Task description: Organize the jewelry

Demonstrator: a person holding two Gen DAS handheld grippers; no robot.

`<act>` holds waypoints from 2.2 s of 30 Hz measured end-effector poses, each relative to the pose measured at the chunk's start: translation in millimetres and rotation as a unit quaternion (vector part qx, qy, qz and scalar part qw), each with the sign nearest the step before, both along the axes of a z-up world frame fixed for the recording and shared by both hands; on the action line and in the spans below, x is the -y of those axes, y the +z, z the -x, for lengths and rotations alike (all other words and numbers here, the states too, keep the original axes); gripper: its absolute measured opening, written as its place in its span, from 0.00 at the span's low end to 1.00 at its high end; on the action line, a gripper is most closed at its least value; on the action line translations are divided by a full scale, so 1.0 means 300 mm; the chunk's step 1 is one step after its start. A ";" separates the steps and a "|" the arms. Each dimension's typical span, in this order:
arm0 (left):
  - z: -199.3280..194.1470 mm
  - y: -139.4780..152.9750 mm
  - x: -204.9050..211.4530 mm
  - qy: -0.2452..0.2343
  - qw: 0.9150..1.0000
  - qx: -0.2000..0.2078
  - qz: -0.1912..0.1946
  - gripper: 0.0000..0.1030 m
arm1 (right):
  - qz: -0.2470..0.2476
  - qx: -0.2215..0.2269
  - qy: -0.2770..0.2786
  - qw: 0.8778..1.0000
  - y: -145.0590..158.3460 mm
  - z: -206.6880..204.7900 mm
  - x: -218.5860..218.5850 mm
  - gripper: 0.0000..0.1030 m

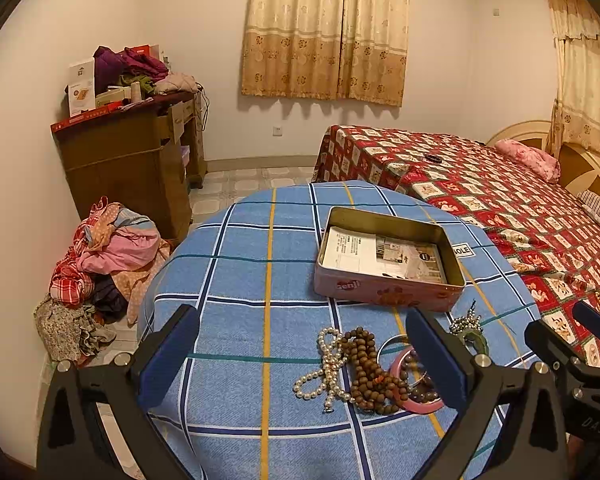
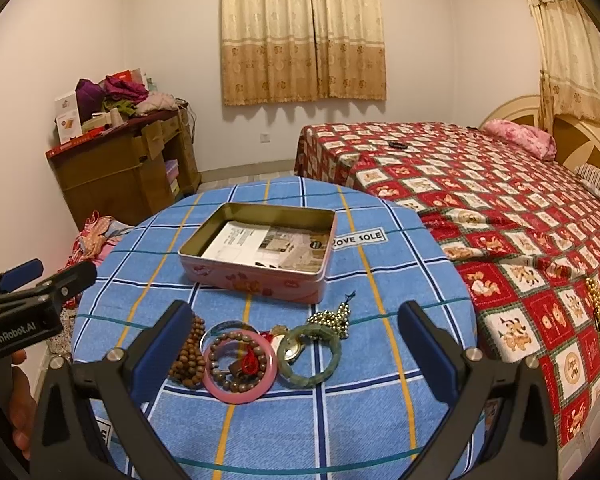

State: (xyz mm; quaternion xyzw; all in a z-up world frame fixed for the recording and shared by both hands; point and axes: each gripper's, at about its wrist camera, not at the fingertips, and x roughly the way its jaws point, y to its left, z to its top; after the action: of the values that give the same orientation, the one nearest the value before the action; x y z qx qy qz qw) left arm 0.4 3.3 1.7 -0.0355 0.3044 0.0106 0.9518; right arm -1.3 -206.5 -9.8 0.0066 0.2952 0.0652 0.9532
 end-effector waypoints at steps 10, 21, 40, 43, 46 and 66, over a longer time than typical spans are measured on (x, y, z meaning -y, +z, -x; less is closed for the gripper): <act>0.001 0.007 0.002 0.000 1.000 0.002 -0.001 0.99 | -0.005 0.000 -0.001 1.000 0.006 0.021 0.015 1.00; 0.002 0.006 0.002 0.000 1.000 0.003 0.000 0.99 | -0.006 -0.001 -0.002 1.000 0.006 0.023 0.015 1.00; -0.003 0.024 0.011 -0.004 1.000 0.005 0.005 0.99 | -0.007 -0.002 -0.001 1.000 0.007 0.024 0.013 1.00; -0.004 0.023 0.012 -0.004 1.000 0.003 0.008 0.99 | -0.007 -0.002 0.000 1.000 0.006 0.025 0.012 1.00; -0.008 0.020 0.013 -0.004 1.000 0.001 0.011 0.99 | -0.007 -0.003 0.001 1.000 0.006 0.024 0.009 1.00; -0.035 -0.082 -0.029 -0.004 1.000 -0.019 0.006 0.99 | 0.003 -0.016 0.008 1.000 -0.039 0.012 0.023 1.00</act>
State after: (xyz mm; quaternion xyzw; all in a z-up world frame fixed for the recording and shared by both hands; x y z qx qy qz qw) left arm 11.1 12.0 -22.8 -0.0393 0.3227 0.0057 0.9457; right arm -5.0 -213.3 -21.6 0.0021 0.3105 0.0720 0.9478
